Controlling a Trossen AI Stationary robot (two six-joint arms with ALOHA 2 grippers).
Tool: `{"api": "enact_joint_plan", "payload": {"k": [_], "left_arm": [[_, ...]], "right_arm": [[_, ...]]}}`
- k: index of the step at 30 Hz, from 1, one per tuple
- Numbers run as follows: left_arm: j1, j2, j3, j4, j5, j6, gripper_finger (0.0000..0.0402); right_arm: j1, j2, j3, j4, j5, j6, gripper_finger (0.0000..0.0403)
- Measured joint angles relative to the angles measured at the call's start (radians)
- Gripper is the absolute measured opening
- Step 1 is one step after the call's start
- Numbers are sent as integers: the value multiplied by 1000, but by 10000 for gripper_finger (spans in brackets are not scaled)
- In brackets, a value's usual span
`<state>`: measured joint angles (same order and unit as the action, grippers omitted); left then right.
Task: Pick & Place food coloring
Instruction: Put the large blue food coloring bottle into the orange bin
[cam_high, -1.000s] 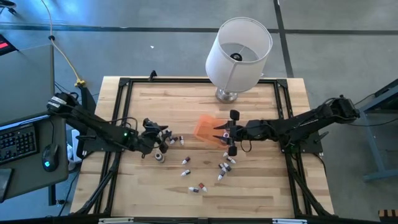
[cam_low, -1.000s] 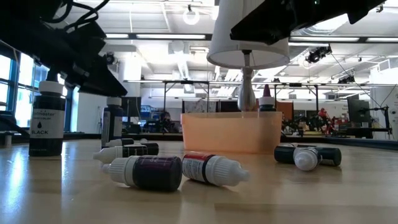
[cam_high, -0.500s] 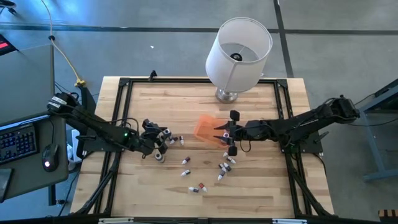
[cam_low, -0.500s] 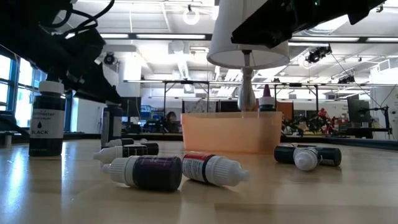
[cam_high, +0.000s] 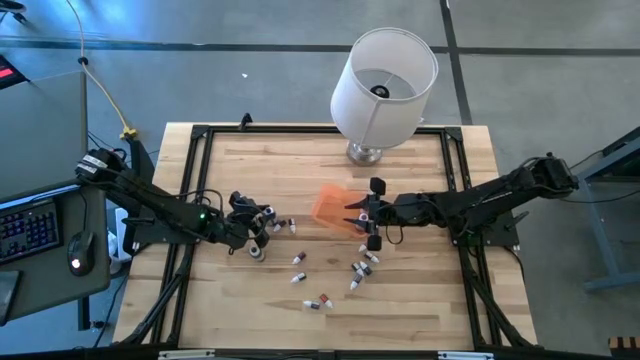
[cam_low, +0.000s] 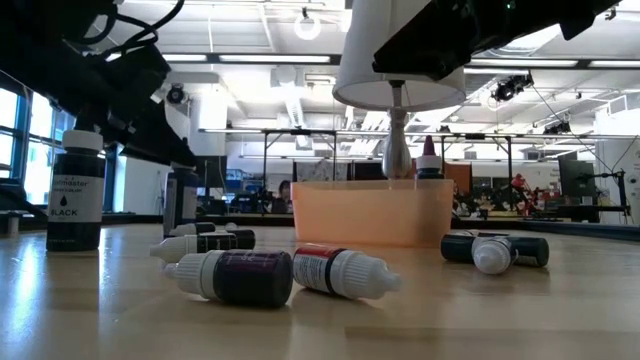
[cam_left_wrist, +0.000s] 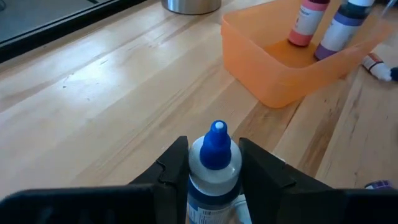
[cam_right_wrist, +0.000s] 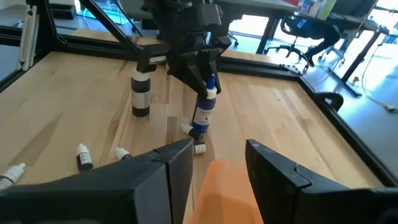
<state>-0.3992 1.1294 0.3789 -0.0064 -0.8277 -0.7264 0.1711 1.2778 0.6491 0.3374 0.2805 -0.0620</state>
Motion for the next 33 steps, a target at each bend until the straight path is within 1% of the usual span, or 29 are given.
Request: {"api": "enact_joint_plan", "payload": {"k": [4, 8, 11, 15, 17, 19, 23, 29, 31, 33], "left_arm": [[0, 0, 0, 14, -13, -10, 97], [0, -21, 44, 4, -85, 76, 97], [0, -45, 126, 7, -102, 186, 98], [0, -48, 285, 15, -92, 335, 101], [1, -44, 359, 14, -41, 389, 101], [8, -17, 426, 19, 10, 424, 102], [56, 116, 521, 9, 82, 461, 102], [161, 322, 629, 15, 208, 420, 103], [193, 389, 669, 4, 258, 415, 103], [223, 449, 723, 52, 333, 415, 103]], "right_arm": [[0, -63, 0, -92, 4, 3, 139], [0, -186, 0, -220, 54, 34, 139], [0, -292, 0, -324, 84, 86, 139], [0, -407, -5, -477, 96, 148, 139], [0, -449, -19, -537, 95, 172, 139], [0, -477, -36, -558, 95, 190, 139], [0, -508, -63, -572, 96, 195, 139], [0, -507, -64, -582, 94, 232, 139], [0, -505, -64, -591, 93, 246, 139], [0, -505, -64, -594, 91, 259, 139]]}}
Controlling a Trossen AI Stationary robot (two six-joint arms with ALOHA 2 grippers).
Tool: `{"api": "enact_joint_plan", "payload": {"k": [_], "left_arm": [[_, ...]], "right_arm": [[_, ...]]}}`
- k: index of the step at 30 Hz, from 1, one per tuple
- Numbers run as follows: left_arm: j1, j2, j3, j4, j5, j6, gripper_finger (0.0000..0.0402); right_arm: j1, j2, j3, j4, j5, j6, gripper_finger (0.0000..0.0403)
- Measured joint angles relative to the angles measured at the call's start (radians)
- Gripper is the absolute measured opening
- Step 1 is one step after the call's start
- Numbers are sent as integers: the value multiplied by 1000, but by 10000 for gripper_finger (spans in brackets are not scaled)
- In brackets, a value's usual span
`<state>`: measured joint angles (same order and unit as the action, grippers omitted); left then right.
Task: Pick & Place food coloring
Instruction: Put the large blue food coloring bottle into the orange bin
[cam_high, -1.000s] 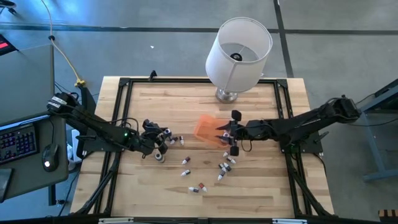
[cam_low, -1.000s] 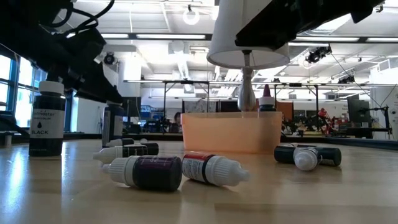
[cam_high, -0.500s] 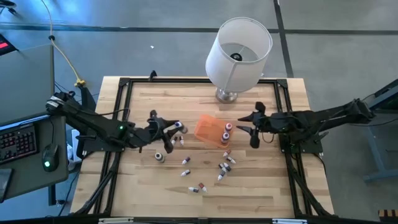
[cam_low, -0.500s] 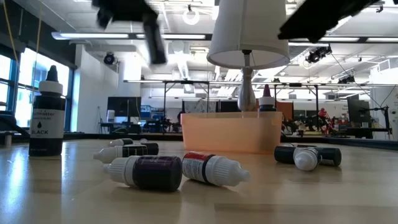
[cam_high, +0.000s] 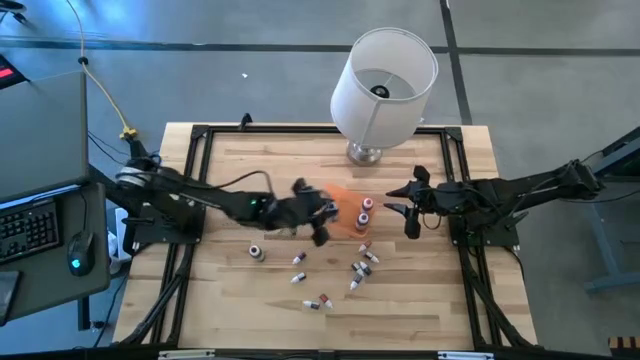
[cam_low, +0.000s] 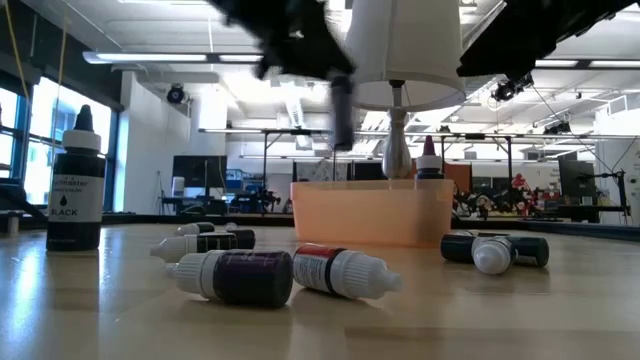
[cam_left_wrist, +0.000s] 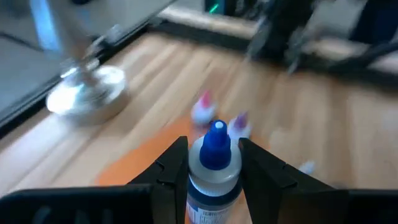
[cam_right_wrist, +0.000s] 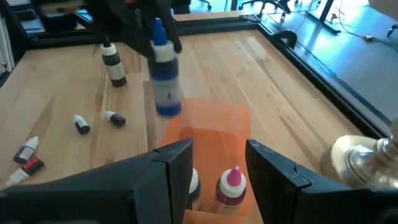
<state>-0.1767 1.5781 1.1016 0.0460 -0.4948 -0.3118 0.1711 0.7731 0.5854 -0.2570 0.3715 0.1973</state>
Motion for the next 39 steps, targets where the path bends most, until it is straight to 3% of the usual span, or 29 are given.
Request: {"api": "enact_joint_plan", "payload": {"k": [4, 6, 17, 27, 39], "left_arm": [[22, 72, 78, 21, 161, 0, 103], [32, 125, 117, 25, 192, 10, 103], [40, 234, 193, 8, 245, 46, 104], [100, 239, 198, 23, 289, 47, 104], [117, 279, 198, 81, 415, 53, 104]], "right_arm": [[0, 0, 0, -26, -1, 34, 139], [0, 0, 0, -43, -4, 53, 139], [0, 1, 0, -105, -4, 163, 139], [0, 1, 0, -106, -4, 173, 139], [0, 1, 0, -106, -4, 169, 139]]}}
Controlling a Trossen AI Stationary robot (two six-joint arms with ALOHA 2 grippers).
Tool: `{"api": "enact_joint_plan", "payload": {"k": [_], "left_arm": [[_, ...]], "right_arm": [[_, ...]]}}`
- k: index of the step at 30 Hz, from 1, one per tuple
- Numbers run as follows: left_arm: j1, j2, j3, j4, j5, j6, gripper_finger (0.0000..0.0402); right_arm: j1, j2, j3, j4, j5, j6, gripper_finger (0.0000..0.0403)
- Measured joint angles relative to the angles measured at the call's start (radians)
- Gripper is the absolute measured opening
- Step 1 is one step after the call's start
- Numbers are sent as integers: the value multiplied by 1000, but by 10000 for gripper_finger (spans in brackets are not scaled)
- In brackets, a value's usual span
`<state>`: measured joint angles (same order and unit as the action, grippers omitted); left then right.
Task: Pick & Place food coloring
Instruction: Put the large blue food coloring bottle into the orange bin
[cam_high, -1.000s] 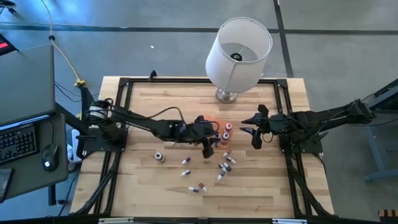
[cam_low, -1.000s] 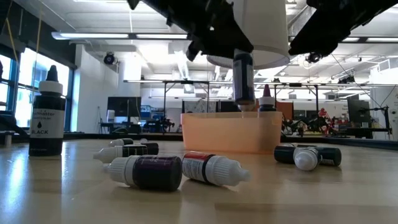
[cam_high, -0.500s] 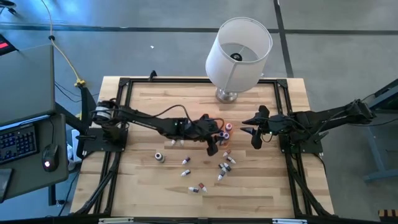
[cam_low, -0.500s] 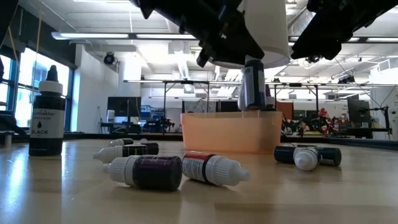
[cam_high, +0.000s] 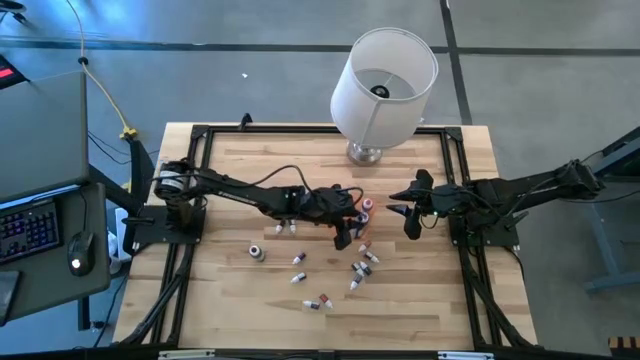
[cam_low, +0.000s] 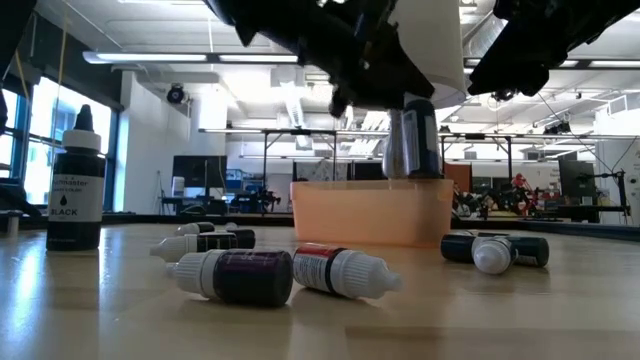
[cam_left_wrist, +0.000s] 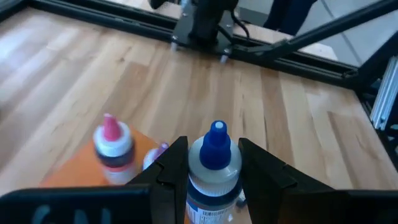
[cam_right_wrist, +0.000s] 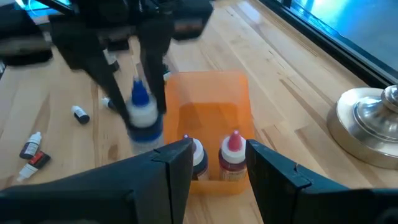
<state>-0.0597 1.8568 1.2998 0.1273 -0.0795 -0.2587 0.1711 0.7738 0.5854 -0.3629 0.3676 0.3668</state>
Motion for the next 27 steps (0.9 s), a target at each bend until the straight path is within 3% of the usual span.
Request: {"api": "enact_joint_plan", "payload": {"k": [6, 27], "left_arm": [[4, 41, 0, 59, -4, 1, 104], [34, 46, -2, 12, 13, 29, 104]], "right_arm": [[0, 0, 0, 0, 0, 0, 139], [0, 0, 1, -15, 0, 0, 139]]}}
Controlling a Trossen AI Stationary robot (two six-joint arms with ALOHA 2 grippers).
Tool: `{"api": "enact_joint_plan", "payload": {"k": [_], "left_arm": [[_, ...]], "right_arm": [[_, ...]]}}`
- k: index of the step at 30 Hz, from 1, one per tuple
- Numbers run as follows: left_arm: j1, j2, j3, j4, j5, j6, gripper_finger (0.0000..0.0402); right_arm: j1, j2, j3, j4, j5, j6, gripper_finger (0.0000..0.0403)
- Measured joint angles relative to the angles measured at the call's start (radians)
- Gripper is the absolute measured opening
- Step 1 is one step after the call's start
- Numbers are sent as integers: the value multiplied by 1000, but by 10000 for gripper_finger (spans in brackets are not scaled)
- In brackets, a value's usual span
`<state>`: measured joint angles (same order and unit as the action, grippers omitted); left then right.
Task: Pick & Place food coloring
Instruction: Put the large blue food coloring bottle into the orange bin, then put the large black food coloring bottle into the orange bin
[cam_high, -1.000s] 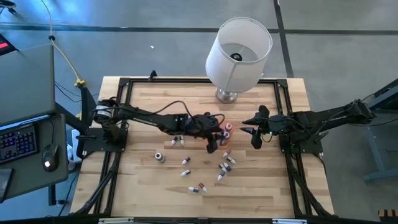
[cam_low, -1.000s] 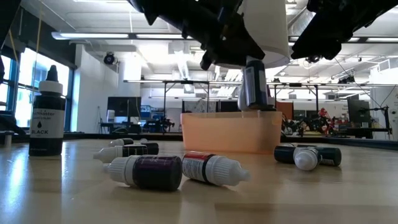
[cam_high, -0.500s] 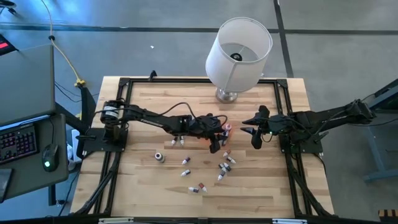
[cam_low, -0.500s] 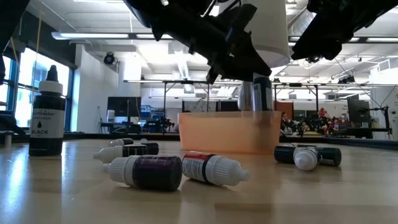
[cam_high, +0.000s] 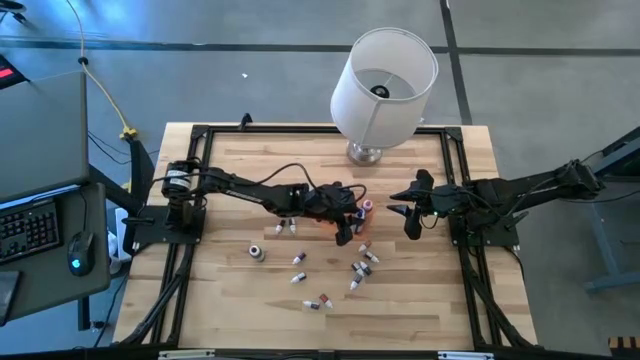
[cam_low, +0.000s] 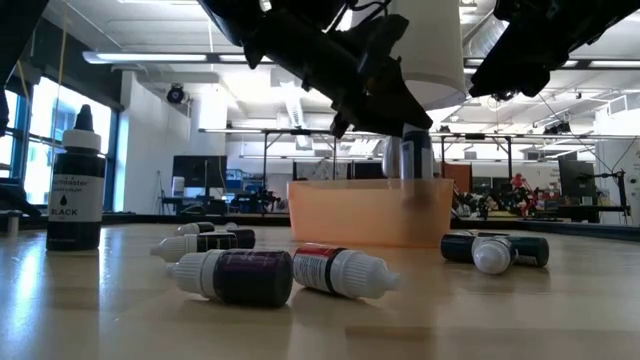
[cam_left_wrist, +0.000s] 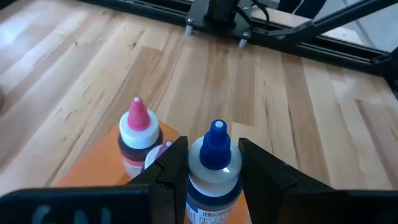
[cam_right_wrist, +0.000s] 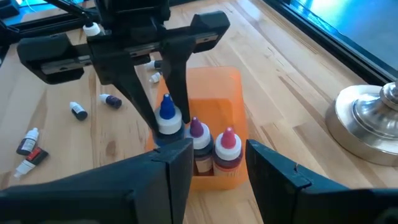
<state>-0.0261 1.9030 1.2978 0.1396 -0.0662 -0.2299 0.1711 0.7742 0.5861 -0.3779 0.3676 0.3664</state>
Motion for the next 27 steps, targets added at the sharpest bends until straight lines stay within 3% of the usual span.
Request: {"api": "enact_joint_plan", "payload": {"k": [12, 21, 24, 27], "left_arm": [[0, 0, 1, -5, 0, 43, 167], [0, 0, 10, -17, -1, 95, 172], [0, -1, 60, -79, -1, 111, 170], [0, -4, 155, -254, -1, 168, 161]], "right_arm": [[0, 0, 0, 0, 0, 0, 139], [0, 0, 0, 1, 0, 0, 139], [0, 0, 0, 1, 0, 0, 139], [0, 0, 0, 1, 0, 0, 139]]}}
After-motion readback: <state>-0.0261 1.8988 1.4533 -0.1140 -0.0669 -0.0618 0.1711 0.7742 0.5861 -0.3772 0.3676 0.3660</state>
